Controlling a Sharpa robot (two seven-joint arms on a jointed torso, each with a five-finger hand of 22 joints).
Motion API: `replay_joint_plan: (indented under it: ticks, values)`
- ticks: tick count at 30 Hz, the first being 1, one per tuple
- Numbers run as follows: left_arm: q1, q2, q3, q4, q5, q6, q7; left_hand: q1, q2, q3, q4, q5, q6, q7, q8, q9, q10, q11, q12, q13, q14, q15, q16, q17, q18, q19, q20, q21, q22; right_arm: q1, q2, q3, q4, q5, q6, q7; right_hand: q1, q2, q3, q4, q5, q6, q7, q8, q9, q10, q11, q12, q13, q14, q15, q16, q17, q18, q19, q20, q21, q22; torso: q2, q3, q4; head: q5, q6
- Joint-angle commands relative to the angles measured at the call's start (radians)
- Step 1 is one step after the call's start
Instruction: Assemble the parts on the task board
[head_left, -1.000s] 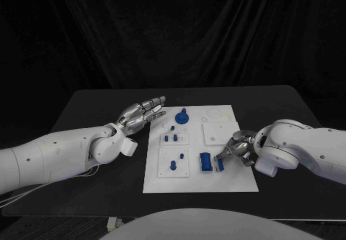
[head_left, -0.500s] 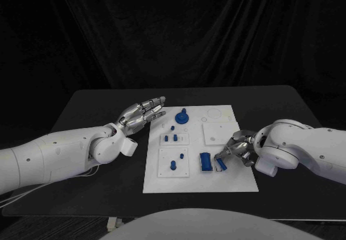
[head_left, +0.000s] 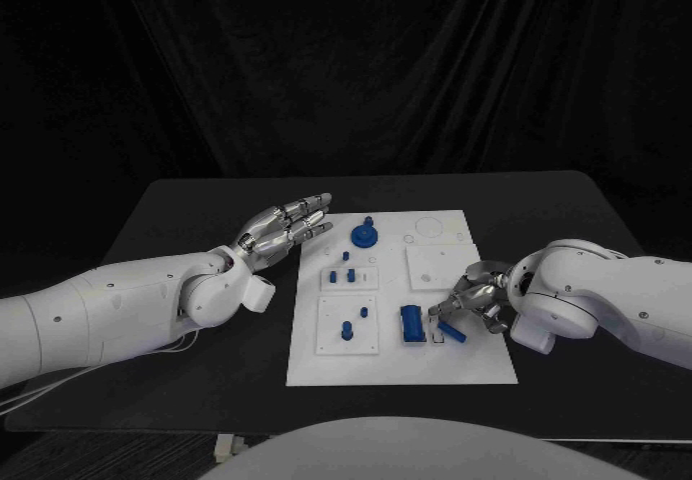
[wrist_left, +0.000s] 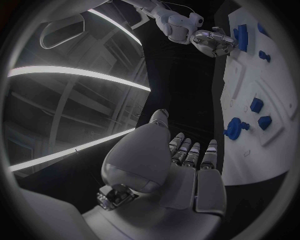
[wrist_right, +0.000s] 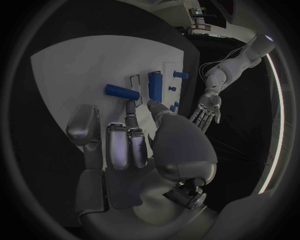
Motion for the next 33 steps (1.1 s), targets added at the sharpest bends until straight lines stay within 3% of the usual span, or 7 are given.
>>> replay_joint_plan:
  ticks: [1, 6, 11, 13, 21, 29, 33]
  values:
    - [-0.001, 0.001, 0.001, 0.002, 0.007, 0.011, 0.011, 0.007, 0.000, 0.006, -0.002, 0.003, -0.005, 0.002, 0.005, 0.000, -0.001, 0.002, 0.002, 0.001, 0.001, 0.004, -0.002, -0.001, 0.011, 0.002, 0.007, 0.004, -0.001, -0.003, 0.001, 0.000, 0.000, -0.006, 0.007, -0.014, 0.002, 0.006, -0.002, -0.003, 0.003, 0.004, -0.002, 0.006, 0.001, 0.104, -0.008, 0.003, 0.263, 0.058, -0.008, -0.004, 0.027, 0.007, 0.001, -0.003, -0.006, 0.082, 0.000, -0.0001, -0.0001, 0.001, 0.000]
    - [-0.001, 0.002, 0.001, 0.001, 0.007, 0.013, 0.012, 0.007, 0.000, 0.007, -0.004, 0.009, -0.005, 0.003, 0.005, 0.000, -0.001, 0.003, 0.002, 0.001, 0.001, 0.004, -0.002, -0.001, 0.011, 0.002, 0.007, 0.004, -0.001, -0.004, -0.004, 0.000, 0.006, -0.022, -0.028, -0.004, -0.015, 0.004, -0.025, 0.012, -0.055, -0.014, 0.004, -0.003, -0.001, 0.104, -0.003, 0.003, 0.263, 0.055, -0.005, -0.012, 0.016, 0.009, -0.002, -0.002, -0.021, 0.078, 0.000, 0.0000, -0.0001, 0.001, 0.000]
    - [-0.001, 0.000, 0.001, 0.002, 0.007, 0.013, 0.012, 0.007, 0.000, 0.007, -0.004, 0.009, -0.005, 0.003, 0.005, 0.000, -0.001, 0.003, 0.002, 0.001, 0.001, 0.004, -0.002, -0.001, 0.011, 0.002, 0.007, 0.004, -0.001, -0.004, -0.033, 0.000, 0.035, -0.084, -0.062, 0.016, -0.008, -0.007, -0.040, 0.014, -0.050, -0.051, 0.012, -0.015, -0.005, 0.104, 0.003, 0.003, 0.263, 0.062, -0.001, 0.004, 0.045, 0.005, 0.003, 0.002, -0.007, 0.084, 0.000, 0.0000, 0.0000, 0.005, 0.000]
    - [-0.001, -0.001, 0.001, 0.002, 0.007, 0.012, 0.012, 0.008, 0.000, 0.007, -0.004, 0.011, -0.004, 0.003, 0.005, 0.001, -0.001, 0.003, 0.002, 0.001, 0.001, 0.004, -0.002, -0.001, 0.011, 0.002, 0.007, 0.004, -0.001, -0.003, -0.054, 0.000, 0.054, -0.107, -0.056, 0.020, 0.008, -0.013, -0.045, 0.011, -0.019, -0.068, 0.016, -0.017, -0.008, 0.104, 0.007, 0.003, 0.263, 0.064, 0.003, 0.008, 0.052, 0.004, 0.006, 0.004, -0.003, 0.086, 0.000, 0.0000, 0.0001, 0.007, 0.000]
    - [-0.002, 0.000, 0.001, 0.001, 0.007, 0.012, 0.011, 0.008, 0.000, 0.007, -0.004, 0.011, -0.004, 0.003, 0.005, 0.001, -0.001, 0.003, 0.002, 0.001, 0.001, 0.004, -0.002, -0.001, 0.011, 0.002, 0.007, 0.004, -0.001, 0.003, -0.107, 0.001, 0.113, -0.189, 0.011, 0.023, 0.043, -0.025, -0.054, 0.004, 0.007, -0.108, 0.027, -0.022, -0.017, 0.104, 0.016, 0.003, 0.263, 0.064, 0.010, 0.011, 0.057, 0.004, 0.007, 0.010, -0.004, 0.089, 0.000, 0.0001, -0.0002, 0.001, 0.000]
    - [-0.003, 0.002, 0.001, 0.000, 0.007, 0.014, 0.011, 0.008, -0.001, 0.007, -0.005, 0.013, -0.002, 0.003, 0.006, 0.001, -0.001, 0.003, 0.004, 0.001, 0.001, 0.004, -0.002, -0.001, 0.011, 0.002, 0.007, 0.004, -0.001, 0.004, -0.110, 0.000, 0.138, -0.299, 0.046, 0.030, 0.109, -0.029, -0.043, -0.016, 0.142, -0.107, 0.029, 0.001, -0.019, 0.104, 0.018, 0.003, 0.263, 0.064, 0.013, 0.011, 0.060, 0.004, 0.007, 0.014, -0.007, 0.092, -0.002, -0.0002, -0.0012, 0.004, 0.000]
    - [-0.003, 0.001, 0.001, 0.001, 0.007, 0.014, 0.010, 0.008, -0.001, 0.007, -0.005, 0.013, -0.002, 0.003, 0.006, 0.001, -0.001, 0.003, 0.004, 0.001, 0.001, 0.004, -0.002, -0.001, 0.011, 0.002, 0.007, 0.004, -0.001, 0.001, -0.102, 0.000, 0.136, -0.314, 0.053, 0.040, 0.107, -0.029, -0.044, -0.013, 0.141, -0.102, 0.028, 0.005, -0.018, 0.104, 0.018, 0.003, 0.263, 0.064, 0.013, 0.012, 0.061, 0.004, 0.008, 0.014, -0.006, 0.093, -0.001, -0.0001, -0.0020, 0.008, 0.000]
